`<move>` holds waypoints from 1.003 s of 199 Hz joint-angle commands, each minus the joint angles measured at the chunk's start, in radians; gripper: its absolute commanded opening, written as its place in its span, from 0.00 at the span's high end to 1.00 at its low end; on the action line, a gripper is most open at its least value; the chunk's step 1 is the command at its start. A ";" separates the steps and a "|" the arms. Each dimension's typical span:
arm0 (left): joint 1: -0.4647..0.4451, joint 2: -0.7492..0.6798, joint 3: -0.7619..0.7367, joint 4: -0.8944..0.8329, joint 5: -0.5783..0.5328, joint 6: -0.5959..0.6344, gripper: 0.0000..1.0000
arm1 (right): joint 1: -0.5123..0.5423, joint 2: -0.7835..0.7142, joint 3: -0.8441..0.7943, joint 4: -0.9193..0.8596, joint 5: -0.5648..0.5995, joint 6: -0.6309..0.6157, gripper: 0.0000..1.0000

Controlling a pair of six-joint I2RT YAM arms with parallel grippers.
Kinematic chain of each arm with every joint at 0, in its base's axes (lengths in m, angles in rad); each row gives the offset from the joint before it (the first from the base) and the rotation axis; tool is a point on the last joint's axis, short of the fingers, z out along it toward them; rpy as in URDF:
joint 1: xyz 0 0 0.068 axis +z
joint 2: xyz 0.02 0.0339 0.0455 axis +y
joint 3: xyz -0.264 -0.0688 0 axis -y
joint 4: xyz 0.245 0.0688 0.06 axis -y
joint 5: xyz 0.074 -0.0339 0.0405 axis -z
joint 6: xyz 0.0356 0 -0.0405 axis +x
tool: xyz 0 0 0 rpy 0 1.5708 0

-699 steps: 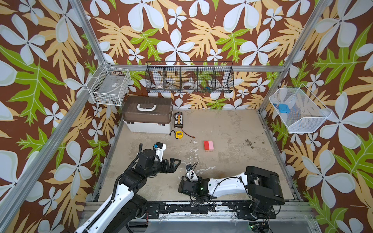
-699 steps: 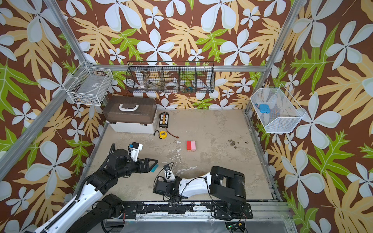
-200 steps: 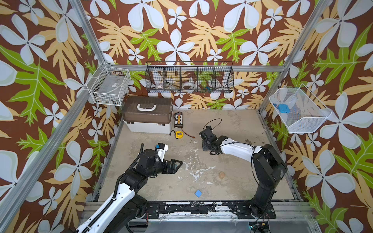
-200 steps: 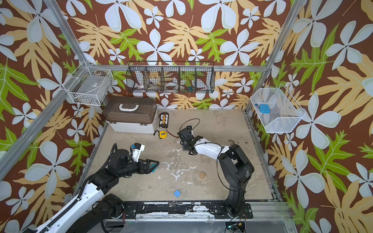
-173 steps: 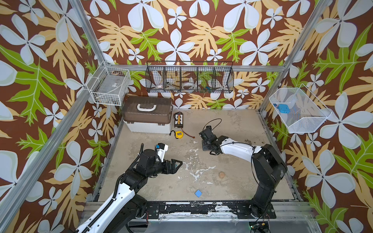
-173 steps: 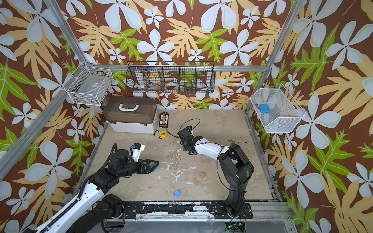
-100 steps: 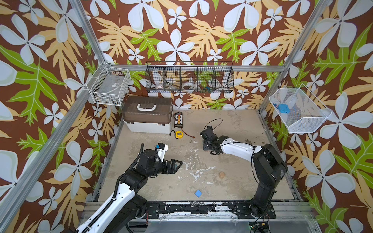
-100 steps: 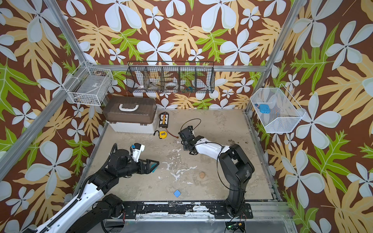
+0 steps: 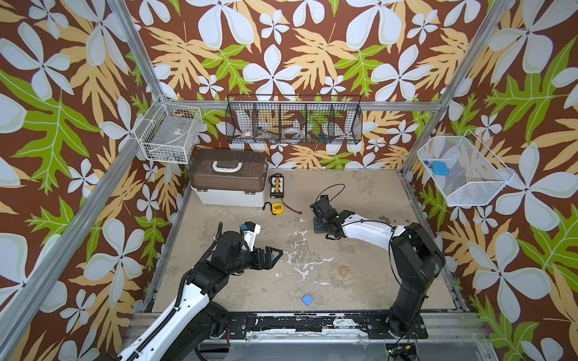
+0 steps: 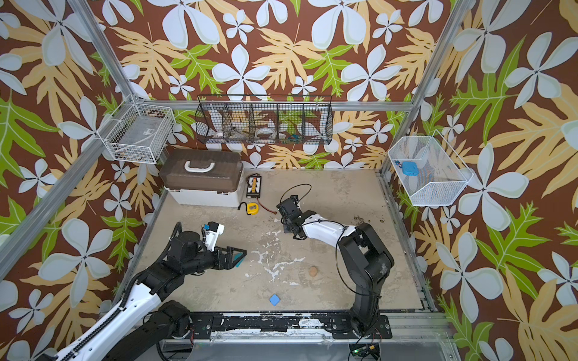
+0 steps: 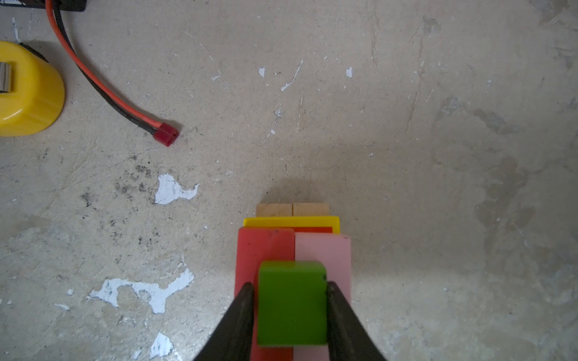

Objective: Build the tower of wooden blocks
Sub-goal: 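Lower the green cube onto the red and pink blocks and release it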

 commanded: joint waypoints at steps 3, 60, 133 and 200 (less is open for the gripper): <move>0.000 0.001 -0.002 0.016 -0.007 0.004 0.00 | 0.000 -0.005 -0.003 0.003 0.008 0.011 0.61; 0.000 -0.001 -0.002 0.016 -0.006 0.005 0.00 | -0.002 -0.012 -0.004 -0.003 0.017 0.016 0.61; 0.000 -0.002 -0.003 0.016 -0.005 0.005 0.00 | -0.003 -0.010 -0.001 -0.009 0.020 0.019 0.60; 0.000 -0.002 -0.003 0.016 -0.005 0.004 0.00 | -0.003 -0.013 -0.006 -0.009 0.024 0.021 0.61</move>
